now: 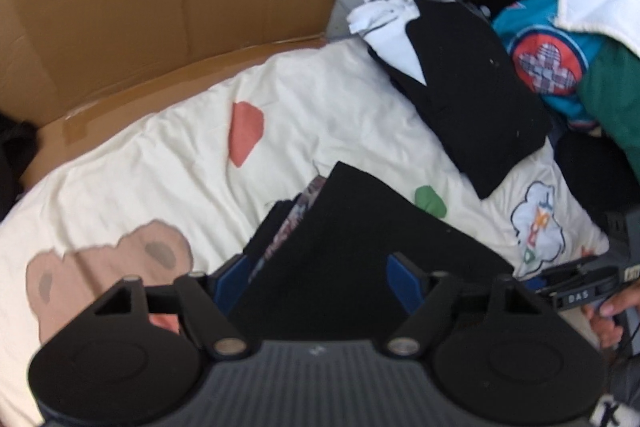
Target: Fold clothes
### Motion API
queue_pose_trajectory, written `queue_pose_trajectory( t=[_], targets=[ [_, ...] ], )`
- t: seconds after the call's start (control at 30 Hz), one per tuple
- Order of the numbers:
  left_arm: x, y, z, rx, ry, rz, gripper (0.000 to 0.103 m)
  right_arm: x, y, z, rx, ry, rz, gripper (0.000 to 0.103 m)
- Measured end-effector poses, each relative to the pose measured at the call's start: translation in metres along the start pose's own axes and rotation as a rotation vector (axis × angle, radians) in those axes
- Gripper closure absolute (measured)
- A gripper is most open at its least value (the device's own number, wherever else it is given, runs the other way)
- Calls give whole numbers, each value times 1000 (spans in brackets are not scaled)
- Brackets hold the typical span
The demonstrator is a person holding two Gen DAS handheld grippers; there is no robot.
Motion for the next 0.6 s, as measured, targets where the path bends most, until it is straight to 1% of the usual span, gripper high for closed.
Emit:
queue_pose_trajectory(
  t=[0.07,0.13,0.17,0.2,0.27,0.33,0.37,0.43,0.47,0.5,0.53,0.57,0.6],
  targets=[
    [7,-1,-1,15,-15,47,25,1,-4,0,-20,-15,-1,50],
    [9,3,-4,59,-2,102,25,2,-8,1,-29,-18,-1,50],
    [8,6,-6,95,15,147,23,2,-8,1,-32,-18,-2,50],
    [11,6,-7,98,14,156,20,3,-8,1,-33,-24,-3,50],
    [18,8,-7,105,8,184,20,5,-7,4,-36,-53,7,50],
    [28,11,-4,133,-12,186,20,5,-5,5,-54,-69,27,50],
    [36,12,-1,151,-14,169,20,5,-4,4,-57,-67,32,50],
    [44,9,1,130,-9,135,19,7,-4,1,-76,-53,38,50],
    [50,4,3,89,-7,118,19,9,-5,1,-89,-48,37,50],
    [56,1,5,57,-21,120,19,10,-6,0,-94,-42,34,50],
    [59,0,6,50,-35,125,19,13,-7,0,-93,-34,27,50],
    [64,1,8,64,-53,123,19,15,-8,0,-89,-31,23,50],
    [66,2,9,95,-50,110,18,17,-8,0,-88,-28,23,50]
  ],
)
Point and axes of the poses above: each gripper's, at about its wrist camera, not at the fingertips, and x roughly the way its jaws point, y to its right, z to its underside, the point moved 8 cm from there along x, roughly the way its jaws point, and after that the axes turned 10 degrees about -z, right-handed, at the moved point
